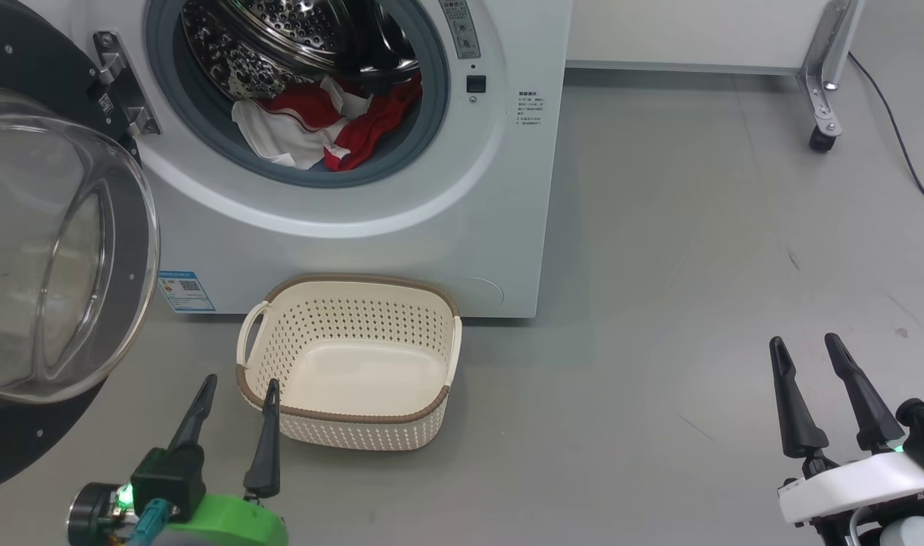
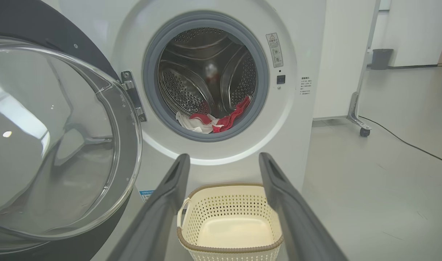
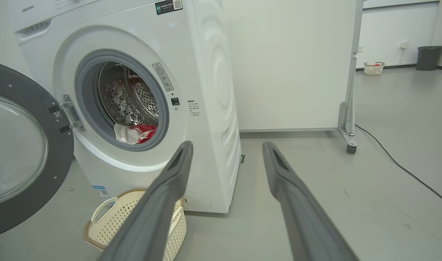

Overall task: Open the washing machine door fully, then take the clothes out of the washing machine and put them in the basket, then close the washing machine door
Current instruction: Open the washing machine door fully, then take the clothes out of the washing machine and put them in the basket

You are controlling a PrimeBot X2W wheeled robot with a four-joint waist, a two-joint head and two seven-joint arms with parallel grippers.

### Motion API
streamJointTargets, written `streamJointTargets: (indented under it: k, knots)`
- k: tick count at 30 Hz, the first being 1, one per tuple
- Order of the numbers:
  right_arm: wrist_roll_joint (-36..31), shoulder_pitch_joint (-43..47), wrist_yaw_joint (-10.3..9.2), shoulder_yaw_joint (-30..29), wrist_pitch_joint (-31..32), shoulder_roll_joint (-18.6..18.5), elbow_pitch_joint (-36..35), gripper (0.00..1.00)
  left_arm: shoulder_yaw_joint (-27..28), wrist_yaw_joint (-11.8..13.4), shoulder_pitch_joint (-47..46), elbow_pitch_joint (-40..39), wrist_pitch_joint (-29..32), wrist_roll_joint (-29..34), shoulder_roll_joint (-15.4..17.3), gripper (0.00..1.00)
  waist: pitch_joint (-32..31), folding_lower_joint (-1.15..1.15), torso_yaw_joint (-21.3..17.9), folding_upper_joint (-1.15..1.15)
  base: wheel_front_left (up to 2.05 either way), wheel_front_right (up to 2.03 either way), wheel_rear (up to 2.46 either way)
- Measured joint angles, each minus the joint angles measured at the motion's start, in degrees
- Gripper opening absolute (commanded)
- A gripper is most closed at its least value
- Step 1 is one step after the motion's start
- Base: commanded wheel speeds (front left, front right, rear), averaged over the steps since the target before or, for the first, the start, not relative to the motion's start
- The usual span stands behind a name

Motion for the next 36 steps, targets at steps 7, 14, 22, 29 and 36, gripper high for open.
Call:
streamJointTargets:
  k: [7,14,22,29,36]
  knots:
    - [-0.51,0.01,0.00,0.00,0.00,0.29,0.02,1.00,-2.10,0.55,0.26,-0.01,-0.56,-3.50,0.02,1.00,0.14,0.00,-0.09,0.00,0.00,0.00,0.00]
    - [-0.60,0.03,0.00,0.10,0.00,0.46,0.13,1.00,-3.07,1.32,0.27,-0.09,-1.07,-4.58,0.03,1.00,0.14,0.00,-0.24,0.00,0.00,0.00,0.00]
    - [-1.60,0.08,0.00,0.44,0.00,0.37,0.66,1.00,-3.79,2.69,0.27,-0.25,-1.55,-4.41,0.09,1.00,0.02,0.00,-0.40,0.00,0.00,0.00,0.00]
    - [-2.00,0.15,0.00,0.64,0.00,0.37,0.86,1.00,-4.71,3.39,0.27,-0.25,-1.56,-4.43,0.10,1.00,0.06,0.00,-0.38,0.00,0.00,0.00,0.00]
    - [-2.00,0.15,0.00,0.63,0.00,0.38,0.85,1.00,-4.90,4.13,0.27,-0.24,-1.57,-4.41,0.12,1.00,0.20,0.00,-0.23,0.00,0.00,0.00,0.00]
